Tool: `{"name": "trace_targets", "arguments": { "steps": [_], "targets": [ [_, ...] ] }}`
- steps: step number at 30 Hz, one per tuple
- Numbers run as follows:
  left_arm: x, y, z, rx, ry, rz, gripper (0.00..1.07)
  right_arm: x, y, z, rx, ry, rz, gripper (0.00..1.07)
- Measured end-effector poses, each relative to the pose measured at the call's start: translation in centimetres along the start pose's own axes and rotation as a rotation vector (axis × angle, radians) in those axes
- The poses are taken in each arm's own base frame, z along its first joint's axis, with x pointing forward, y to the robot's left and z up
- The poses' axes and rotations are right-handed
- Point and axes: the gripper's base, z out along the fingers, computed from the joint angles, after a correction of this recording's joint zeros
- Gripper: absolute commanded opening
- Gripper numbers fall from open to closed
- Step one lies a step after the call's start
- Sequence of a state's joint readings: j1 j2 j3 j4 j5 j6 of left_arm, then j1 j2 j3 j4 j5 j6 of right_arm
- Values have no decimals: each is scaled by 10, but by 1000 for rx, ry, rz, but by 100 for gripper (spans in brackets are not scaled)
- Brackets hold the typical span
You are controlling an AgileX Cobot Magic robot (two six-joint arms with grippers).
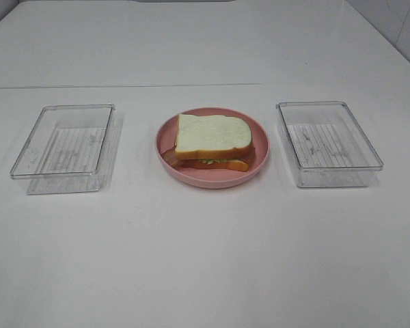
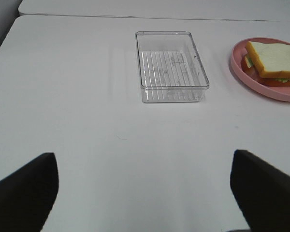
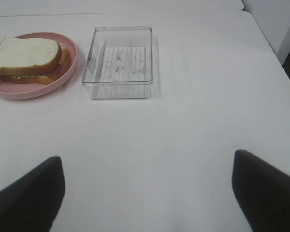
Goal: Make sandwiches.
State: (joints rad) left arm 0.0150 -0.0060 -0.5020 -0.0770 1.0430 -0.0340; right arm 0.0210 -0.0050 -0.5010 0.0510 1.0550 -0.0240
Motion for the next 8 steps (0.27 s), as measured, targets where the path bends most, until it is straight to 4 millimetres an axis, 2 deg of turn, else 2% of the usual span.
{"name": "trace_targets", "arguments": {
  "steps": [8],
  "targets": [
    [0, 0, 0, 0, 0, 0, 90, 0, 0, 0, 0, 0, 0, 85]
  ]
}}
